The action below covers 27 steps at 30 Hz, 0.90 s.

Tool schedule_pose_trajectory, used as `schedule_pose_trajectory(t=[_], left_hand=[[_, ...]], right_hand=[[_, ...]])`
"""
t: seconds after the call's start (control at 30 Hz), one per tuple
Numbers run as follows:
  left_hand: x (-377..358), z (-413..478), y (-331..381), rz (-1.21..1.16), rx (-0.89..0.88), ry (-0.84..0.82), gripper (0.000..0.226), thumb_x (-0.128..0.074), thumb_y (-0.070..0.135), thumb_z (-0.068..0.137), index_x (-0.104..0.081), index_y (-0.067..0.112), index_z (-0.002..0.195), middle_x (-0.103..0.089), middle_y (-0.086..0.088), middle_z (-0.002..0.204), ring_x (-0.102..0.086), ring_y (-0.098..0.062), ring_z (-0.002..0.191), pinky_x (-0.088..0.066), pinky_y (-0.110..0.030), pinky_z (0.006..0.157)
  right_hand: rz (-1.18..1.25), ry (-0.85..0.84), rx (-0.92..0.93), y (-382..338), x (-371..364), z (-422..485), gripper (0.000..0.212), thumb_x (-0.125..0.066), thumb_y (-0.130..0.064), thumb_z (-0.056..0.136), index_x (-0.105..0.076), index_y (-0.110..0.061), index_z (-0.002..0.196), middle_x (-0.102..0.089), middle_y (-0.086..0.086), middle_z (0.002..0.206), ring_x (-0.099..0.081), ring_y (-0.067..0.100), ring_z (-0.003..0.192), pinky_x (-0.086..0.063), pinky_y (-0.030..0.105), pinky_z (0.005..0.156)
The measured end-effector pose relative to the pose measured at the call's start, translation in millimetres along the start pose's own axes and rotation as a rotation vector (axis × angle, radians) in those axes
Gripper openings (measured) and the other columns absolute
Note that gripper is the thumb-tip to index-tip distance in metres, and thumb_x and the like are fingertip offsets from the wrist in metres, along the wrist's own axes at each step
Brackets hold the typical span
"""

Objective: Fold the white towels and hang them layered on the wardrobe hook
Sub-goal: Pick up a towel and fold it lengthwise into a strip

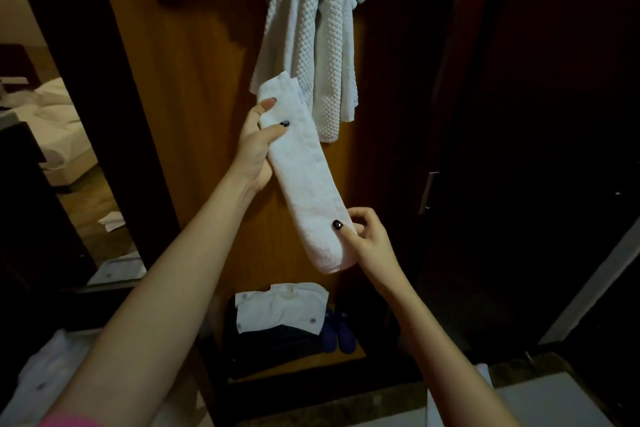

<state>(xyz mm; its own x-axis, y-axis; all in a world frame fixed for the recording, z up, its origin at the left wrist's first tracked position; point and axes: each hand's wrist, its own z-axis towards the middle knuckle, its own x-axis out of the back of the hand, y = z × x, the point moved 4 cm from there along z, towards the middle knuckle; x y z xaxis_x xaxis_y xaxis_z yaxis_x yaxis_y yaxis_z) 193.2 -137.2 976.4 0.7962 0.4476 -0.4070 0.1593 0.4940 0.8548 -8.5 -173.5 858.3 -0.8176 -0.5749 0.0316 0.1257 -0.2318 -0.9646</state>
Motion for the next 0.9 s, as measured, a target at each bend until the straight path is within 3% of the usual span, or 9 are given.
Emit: schedule_pose_trajectory(t=[0.1,0.23,0.3,0.4,0.57,0.7,0.77,0.83,0.9], left_hand=[[-4,-4,1,-0.071,0.034,-0.060,0.043,-0.053,-0.007,0.091,-0.049,0.019,0.126,-0.058,-0.011,0.126,-0.068,-0.017,0.101,-0.056,-0.027,0.075],[-13,-7,8,-0.193,0.070,-0.126,0.045,-0.054,-0.007,0.090,-0.048,0.013,0.130,-0.063,-0.011,0.125,-0.068,-0.019,0.103,-0.056,-0.030,0.079],[-16,-9,10,-0.226,0.103,-0.167,0.044,-0.053,-0.006,0.091,-0.048,0.012,0.130,-0.064,-0.011,0.125,-0.067,-0.021,0.106,-0.056,-0.032,0.082],[-18,-10,11,-0.234,0.126,-0.199,0.045,-0.053,-0.006,0.091,-0.047,0.012,0.132,-0.062,-0.013,0.128,-0.065,-0.023,0.108,-0.055,-0.035,0.086],[-6,-7,13,-0.269,0.066,-0.114,0.040,-0.052,-0.009,0.090,-0.050,0.012,0.123,-0.067,-0.010,0.118,-0.069,-0.020,0.101,-0.057,-0.032,0.080],[15,-3,4,-0.241,0.029,0.052,0.040,-0.052,-0.010,0.090,-0.049,0.013,0.123,-0.060,-0.013,0.125,-0.067,-0.018,0.100,-0.056,-0.029,0.079],[25,-2,-4,-0.189,0.027,0.125,0.042,-0.053,-0.009,0.090,-0.048,0.014,0.125,-0.057,-0.014,0.129,-0.064,-0.019,0.102,-0.056,-0.026,0.075],[33,-2,-10,-0.130,0.018,0.157,0.044,-0.055,-0.009,0.088,-0.048,0.014,0.125,-0.054,-0.014,0.132,-0.061,-0.019,0.106,-0.056,-0.024,0.072],[40,-2,-14,-0.083,0.003,0.154,0.046,-0.056,-0.011,0.086,-0.050,0.017,0.123,-0.052,-0.012,0.133,-0.058,-0.020,0.110,-0.055,-0.022,0.073]], right_hand=[[0.000,-0.113,-0.034,7,-4,-1,0.020,-0.060,-0.017,0.096,-0.066,0.001,0.101,-0.067,0.013,0.097,-0.062,0.023,0.086,-0.047,0.034,0.075],[0.062,-0.197,-0.083,10,-5,3,0.032,-0.063,-0.027,0.094,-0.072,-0.002,0.111,-0.059,0.007,0.133,-0.057,0.024,0.122,-0.046,0.040,0.104],[0.127,-0.272,-0.107,8,-8,4,0.046,-0.067,-0.033,0.090,-0.068,0.009,0.109,-0.061,0.017,0.129,-0.059,0.032,0.117,-0.045,0.043,0.099],[0.129,-0.352,-0.134,4,-12,4,0.072,-0.068,-0.042,0.084,-0.051,0.026,0.102,-0.055,0.022,0.101,-0.051,0.033,0.094,-0.036,0.044,0.081],[0.020,-0.333,-0.093,2,-8,6,0.045,-0.067,-0.043,0.089,-0.069,0.000,0.079,-0.062,0.009,0.075,-0.057,0.019,0.069,-0.042,0.026,0.062],[-0.074,-0.175,-0.030,1,12,15,0.044,-0.063,-0.026,0.095,-0.061,0.016,0.084,-0.055,0.014,0.075,-0.048,0.024,0.071,-0.034,0.037,0.066],[-0.108,-0.126,-0.010,-1,21,20,0.033,-0.064,-0.019,0.094,-0.064,0.013,0.083,-0.057,0.014,0.075,-0.051,0.024,0.070,-0.036,0.035,0.064],[-0.091,-0.078,-0.025,-6,28,23,0.012,-0.067,-0.012,0.091,-0.072,-0.003,0.097,-0.069,0.007,0.090,-0.064,0.021,0.079,-0.049,0.033,0.067],[-0.027,-0.073,-0.097,-5,38,27,0.030,-0.069,-0.008,0.088,-0.066,-0.012,0.118,-0.068,0.004,0.111,-0.068,0.020,0.096,-0.056,0.033,0.078]])
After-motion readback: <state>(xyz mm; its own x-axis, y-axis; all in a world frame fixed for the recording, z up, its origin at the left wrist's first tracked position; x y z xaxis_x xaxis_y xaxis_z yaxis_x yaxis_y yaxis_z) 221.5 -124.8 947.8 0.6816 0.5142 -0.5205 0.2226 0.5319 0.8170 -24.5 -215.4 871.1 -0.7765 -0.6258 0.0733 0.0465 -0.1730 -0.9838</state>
